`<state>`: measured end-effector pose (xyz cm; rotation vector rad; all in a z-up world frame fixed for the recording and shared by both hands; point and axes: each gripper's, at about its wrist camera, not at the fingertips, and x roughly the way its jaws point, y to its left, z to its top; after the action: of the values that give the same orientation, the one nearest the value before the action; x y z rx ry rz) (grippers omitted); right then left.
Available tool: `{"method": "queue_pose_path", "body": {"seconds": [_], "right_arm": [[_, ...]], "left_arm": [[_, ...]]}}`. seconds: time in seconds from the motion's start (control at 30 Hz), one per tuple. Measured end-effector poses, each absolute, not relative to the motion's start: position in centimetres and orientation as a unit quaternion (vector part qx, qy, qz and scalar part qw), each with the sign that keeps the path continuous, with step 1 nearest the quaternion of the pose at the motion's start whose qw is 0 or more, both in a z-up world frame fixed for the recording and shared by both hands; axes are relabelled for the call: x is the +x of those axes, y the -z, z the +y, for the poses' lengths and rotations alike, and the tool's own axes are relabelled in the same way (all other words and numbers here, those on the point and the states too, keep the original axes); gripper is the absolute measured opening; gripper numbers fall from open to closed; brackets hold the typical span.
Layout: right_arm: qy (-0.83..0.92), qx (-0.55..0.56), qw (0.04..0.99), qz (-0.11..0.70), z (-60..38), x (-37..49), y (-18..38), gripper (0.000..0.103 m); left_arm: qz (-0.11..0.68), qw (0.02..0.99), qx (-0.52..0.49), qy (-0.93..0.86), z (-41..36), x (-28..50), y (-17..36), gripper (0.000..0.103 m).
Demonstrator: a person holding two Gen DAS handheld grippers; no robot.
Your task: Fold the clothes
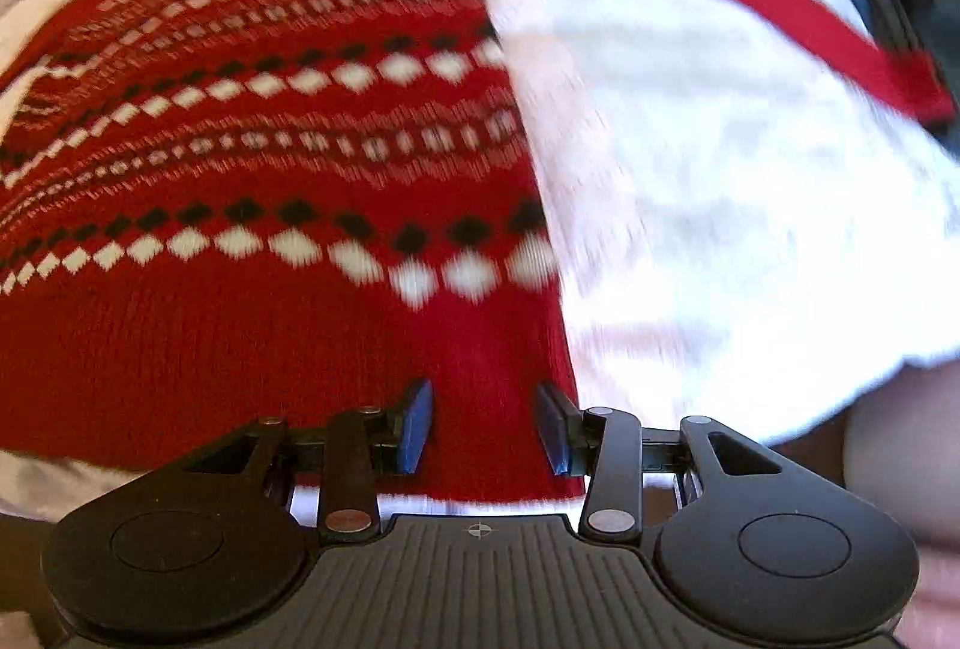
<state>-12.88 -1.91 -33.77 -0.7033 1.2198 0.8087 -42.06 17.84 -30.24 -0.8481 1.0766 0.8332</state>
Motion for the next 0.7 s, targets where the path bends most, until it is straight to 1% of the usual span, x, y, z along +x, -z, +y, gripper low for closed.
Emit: {"method": "queue_pose_path", "body": {"seconds": [0.07, 0.27, 0.33, 0.47, 0.57, 0.7], "right_arm": [[-0.344, -0.332, 0.681, 0.554, -1.1, -13.3, 32.5, 0.042], [-0.380, -0.250, 0.691, 0.562, 1.8, -13.5, 26.1, 0.042], [-0.394, -0.240, 0.686, 0.562, 2.3, -13.8, 24.2, 0.042], [-0.417, -0.244, 0.686, 0.544, 2.0, -14.6, 20.7, 0.042], [-0.426, -0.248, 0.690, 0.530, -0.4, -15.1, 17.5, 0.042], [-0.431, -0.247, 0.694, 0.521, -3.4, -15.0, 15.5, 0.042]], "left_arm": [[0.484, 0.687, -0.389, -0.377, 18.0, -41.8, 28.7, 0.021], [0.463, 0.699, -0.357, -0.411, 19.1, -38.7, 21.8, 0.023], [0.456, 0.702, -0.345, -0.423, 19.0, -37.7, 19.5, 0.030], [0.450, 0.706, -0.325, -0.440, 17.0, -36.2, 15.5, 0.032], [0.444, 0.710, -0.316, -0.445, 14.3, -35.5, 13.3, 0.034], [0.435, 0.713, -0.313, -0.452, 10.2, -34.8, 11.1, 0.035]]}}
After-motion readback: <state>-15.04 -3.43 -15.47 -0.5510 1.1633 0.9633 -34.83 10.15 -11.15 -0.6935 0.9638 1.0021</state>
